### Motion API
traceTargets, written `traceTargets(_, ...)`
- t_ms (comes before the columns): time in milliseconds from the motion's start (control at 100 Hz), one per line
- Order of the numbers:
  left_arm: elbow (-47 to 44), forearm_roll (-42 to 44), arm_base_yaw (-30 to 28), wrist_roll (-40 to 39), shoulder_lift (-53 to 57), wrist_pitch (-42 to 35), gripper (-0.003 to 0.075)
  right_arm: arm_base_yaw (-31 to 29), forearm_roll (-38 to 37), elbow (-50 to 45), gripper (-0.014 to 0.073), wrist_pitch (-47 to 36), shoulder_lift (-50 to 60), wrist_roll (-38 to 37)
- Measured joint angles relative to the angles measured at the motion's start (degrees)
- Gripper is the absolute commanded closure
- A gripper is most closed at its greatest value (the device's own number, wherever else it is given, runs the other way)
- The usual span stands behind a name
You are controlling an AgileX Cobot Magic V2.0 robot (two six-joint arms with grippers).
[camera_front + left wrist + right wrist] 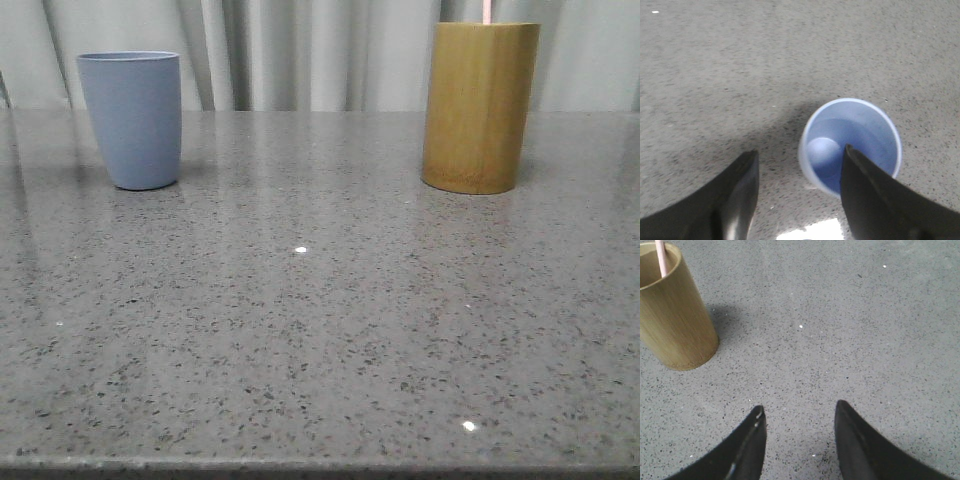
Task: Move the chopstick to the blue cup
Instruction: 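Reach the left gripper down and grasp the light blue cup's rim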
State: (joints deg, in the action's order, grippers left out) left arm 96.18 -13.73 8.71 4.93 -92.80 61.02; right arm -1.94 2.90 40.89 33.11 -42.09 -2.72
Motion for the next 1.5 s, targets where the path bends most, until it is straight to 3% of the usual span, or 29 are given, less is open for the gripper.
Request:
traceTargets(300,5.9,0.5,2.0,0.0,-8.3,3.4,0.0365,0.0,0.0,0.0,0.0249,-0.1,0.0,0.0)
traceTargets(780,6.3,2.2,2.0,0.0,-13.1,6.7,0.0367,0.0,0.0,0.0,0.0249,-0.1,0.0,0.0)
traceTargets(920,6.3,2.2,2.0,0.1,-13.2,6.7,0.0464,0.0,0.0,0.0,0.0249,-0.1,0.0,0.0)
traceTargets(1140,6.3,2.2,2.0,0.1,-13.2,6.7,0.074,0.0,0.0,0.0,0.0249,-0.1,0.0,0.0)
traceTargets(1500,7.2,2.5,2.7,0.1,-13.2,7.5,0.0739,0.0,0.0,0.0,0.0249,-0.1,0.0,0.0)
